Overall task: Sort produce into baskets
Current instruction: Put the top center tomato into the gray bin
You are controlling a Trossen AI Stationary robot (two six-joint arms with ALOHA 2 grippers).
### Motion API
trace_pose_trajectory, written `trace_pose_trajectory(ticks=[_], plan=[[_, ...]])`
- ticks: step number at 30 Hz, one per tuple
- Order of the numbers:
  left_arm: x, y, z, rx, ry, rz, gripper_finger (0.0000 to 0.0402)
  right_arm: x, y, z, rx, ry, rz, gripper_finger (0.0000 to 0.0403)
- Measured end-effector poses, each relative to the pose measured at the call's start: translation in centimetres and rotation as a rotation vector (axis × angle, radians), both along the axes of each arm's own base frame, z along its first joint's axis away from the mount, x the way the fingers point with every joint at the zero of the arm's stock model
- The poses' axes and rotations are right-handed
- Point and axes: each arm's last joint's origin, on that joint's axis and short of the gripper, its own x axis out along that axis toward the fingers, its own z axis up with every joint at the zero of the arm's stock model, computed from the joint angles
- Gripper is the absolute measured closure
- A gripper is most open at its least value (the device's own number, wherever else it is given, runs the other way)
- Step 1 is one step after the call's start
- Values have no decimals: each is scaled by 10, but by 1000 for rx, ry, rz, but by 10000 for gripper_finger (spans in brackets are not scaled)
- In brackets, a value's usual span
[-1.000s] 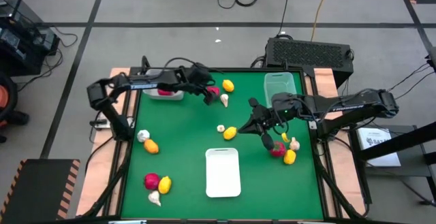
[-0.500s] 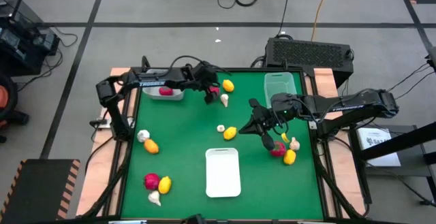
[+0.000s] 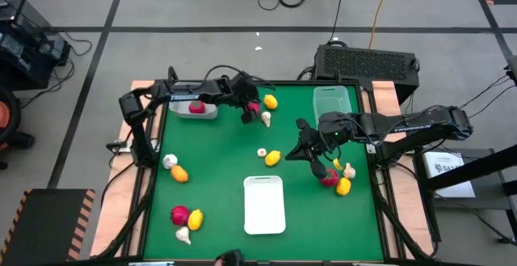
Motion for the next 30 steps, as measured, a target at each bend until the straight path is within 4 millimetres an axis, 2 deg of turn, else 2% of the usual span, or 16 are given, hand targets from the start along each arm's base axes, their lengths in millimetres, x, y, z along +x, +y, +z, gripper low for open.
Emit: trace_pose_trajectory(ticks=[3,6,13,23,30], plan=[[1,3,-7,-36,-3,-3,11,0,0,-1,-20,1,10,403],[2,3,-23,-90,41,17,11,0,0,-1,-24,4,11,403],[11,-1,-47,-105,78,23,11,0,-3,-1,-24,7,-1,403],[15,0,-47,-43,68,55,14,0,-3,-1,-19,11,-3,403],[15,0,-47,-68,56,94,79,0,-3,-2,-18,12,-3,403]])
